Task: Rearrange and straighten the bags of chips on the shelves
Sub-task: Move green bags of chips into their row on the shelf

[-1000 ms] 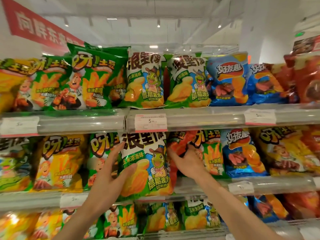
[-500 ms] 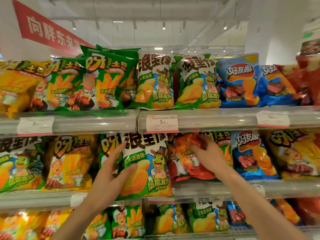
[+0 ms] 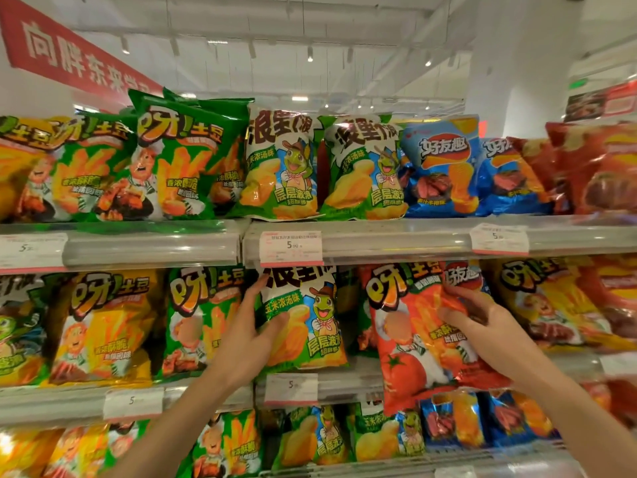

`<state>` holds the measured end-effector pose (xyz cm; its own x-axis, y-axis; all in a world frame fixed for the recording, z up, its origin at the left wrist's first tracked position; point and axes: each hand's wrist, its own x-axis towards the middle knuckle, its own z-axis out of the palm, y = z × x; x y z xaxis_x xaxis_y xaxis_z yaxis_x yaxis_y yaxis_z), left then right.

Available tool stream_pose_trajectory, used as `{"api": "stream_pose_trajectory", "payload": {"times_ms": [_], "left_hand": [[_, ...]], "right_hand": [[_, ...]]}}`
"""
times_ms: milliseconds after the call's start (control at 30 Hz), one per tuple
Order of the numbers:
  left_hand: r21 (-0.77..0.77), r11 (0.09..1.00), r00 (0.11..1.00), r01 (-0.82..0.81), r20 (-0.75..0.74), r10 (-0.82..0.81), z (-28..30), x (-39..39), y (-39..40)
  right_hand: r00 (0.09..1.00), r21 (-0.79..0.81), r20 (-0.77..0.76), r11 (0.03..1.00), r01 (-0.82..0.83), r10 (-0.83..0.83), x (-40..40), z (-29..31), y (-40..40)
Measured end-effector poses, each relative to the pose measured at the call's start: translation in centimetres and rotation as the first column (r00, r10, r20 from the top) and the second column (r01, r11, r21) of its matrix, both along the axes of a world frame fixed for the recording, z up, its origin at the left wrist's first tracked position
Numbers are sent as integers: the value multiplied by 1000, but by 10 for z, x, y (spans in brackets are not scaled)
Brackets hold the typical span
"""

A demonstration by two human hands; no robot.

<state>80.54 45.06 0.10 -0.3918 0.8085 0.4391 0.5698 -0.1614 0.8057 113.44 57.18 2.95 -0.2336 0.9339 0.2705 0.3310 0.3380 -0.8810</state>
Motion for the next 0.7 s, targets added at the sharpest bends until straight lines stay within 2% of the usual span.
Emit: {"api": "stream_pose_trajectory", "payload": {"times_ms": [133,300,400,533,700], "left_hand": [[-14,1000,1000,2,-28,-2,3,8,25],[-10,998,998,-55,5,56,1,2,43],[-54,998,999,-30,16,30,-10,-3,47],[-200,979,999,-32,-50,23,-21,0,48],[-164,982,988,-91,-135,69,-24,0,48]], "right_hand": [[999,-14,-9,999,-36,36,15,-8,-7],[999,-32,-17,999,-32,31,26,-17,-12],[999,-25,-23,999,-41,41,28,-20,-13],[998,-48,-50,998,-44,41,24,-25,-11],[990,-53,-124,996,-69,62,17,-31,-12]]}}
